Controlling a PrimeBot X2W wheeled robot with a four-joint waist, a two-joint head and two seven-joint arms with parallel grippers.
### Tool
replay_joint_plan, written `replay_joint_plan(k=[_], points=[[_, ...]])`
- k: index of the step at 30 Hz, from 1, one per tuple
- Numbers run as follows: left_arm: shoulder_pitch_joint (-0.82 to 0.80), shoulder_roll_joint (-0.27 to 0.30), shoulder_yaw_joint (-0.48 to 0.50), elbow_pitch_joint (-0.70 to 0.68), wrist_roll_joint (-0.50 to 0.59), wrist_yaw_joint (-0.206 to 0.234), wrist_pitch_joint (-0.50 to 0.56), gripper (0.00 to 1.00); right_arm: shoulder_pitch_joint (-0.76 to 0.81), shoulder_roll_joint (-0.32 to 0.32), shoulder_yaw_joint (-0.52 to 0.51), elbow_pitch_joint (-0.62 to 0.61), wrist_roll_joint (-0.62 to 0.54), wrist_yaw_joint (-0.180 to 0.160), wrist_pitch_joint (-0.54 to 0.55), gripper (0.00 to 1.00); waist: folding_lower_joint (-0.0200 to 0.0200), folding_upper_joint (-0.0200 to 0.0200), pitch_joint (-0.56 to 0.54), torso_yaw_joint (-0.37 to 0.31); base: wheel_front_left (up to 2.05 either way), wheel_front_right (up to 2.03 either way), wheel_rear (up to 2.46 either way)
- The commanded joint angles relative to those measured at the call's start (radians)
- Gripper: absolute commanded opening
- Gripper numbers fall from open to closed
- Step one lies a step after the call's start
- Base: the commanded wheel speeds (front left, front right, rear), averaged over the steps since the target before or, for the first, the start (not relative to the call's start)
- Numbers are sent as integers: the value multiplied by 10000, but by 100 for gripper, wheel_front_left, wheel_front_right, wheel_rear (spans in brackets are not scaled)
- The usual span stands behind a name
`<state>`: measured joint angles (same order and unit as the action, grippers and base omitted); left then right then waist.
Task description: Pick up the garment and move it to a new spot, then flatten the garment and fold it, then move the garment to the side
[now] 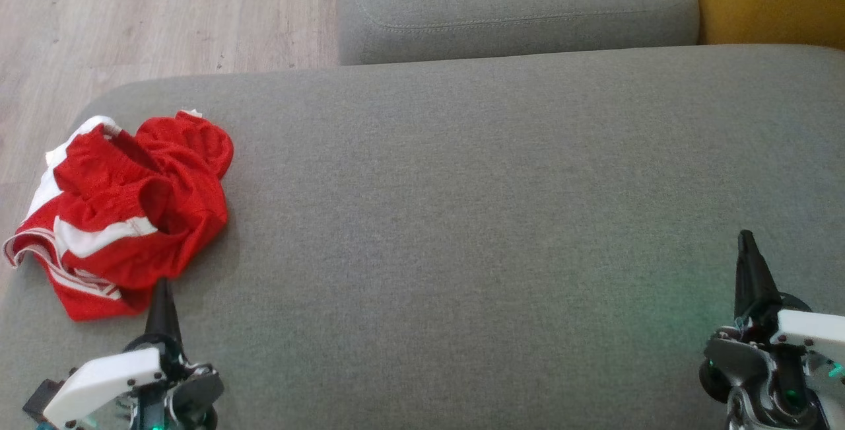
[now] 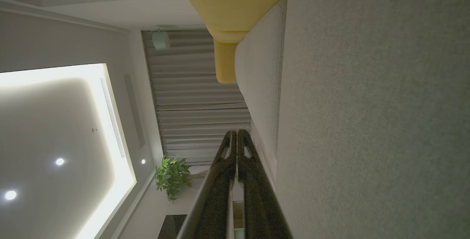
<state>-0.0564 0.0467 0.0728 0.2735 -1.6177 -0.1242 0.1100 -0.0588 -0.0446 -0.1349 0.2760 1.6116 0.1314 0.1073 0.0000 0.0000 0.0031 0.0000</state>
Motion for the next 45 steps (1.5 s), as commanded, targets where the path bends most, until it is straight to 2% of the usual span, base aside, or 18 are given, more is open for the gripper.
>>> replay_joint_plan(k=[1, 21, 22, 26, 35, 40, 42, 45], points=[[-515, 35, 407, -287, 88, -65, 30, 0, -491, -56, 214, -313, -27, -7, 57, 0, 0, 0, 0, 0, 0, 0, 0], [-515, 35, 407, -287, 88, -65, 30, 0, -491, -56, 214, -313, -27, -7, 57, 0, 0, 0, 0, 0, 0, 0, 0], [0, 0, -3, 3, 1, 2, -1, 100, 0, 0, 2, 2, 1, 0, 0, 100, 0, 0, 0, 0, 0, 0, 0], [253, -13, -103, 543, 7, 11, -22, 100, 315, 38, 35, 529, 5, 0, -10, 100, 0, 0, 3, -1, 0, 0, 0], [128, -10, -275, 508, 522, 26, -289, 100, 300, -3, 310, 415, -385, -1, -284, 100, 0, 0, -29, 25, 0, 0, 0], [117, -8, -343, 257, 1243, 107, -437, 100, 291, 2, 341, 364, -1291, -1, -432, 100, 0, 0, -40, 39, 0, 0, 0], [116, -6, -566, 69, 2009, 208, -586, 100, 314, 15, 402, 237, -2391, -1, -580, 100, 0, 0, -56, 74, 0, 0, 0], [99, -5, -691, -9, 2444, 291, -675, 100, 344, 19, 440, 162, -2938, -1, -668, 100, 0, 0, -72, 99, 0, 0, 0]])
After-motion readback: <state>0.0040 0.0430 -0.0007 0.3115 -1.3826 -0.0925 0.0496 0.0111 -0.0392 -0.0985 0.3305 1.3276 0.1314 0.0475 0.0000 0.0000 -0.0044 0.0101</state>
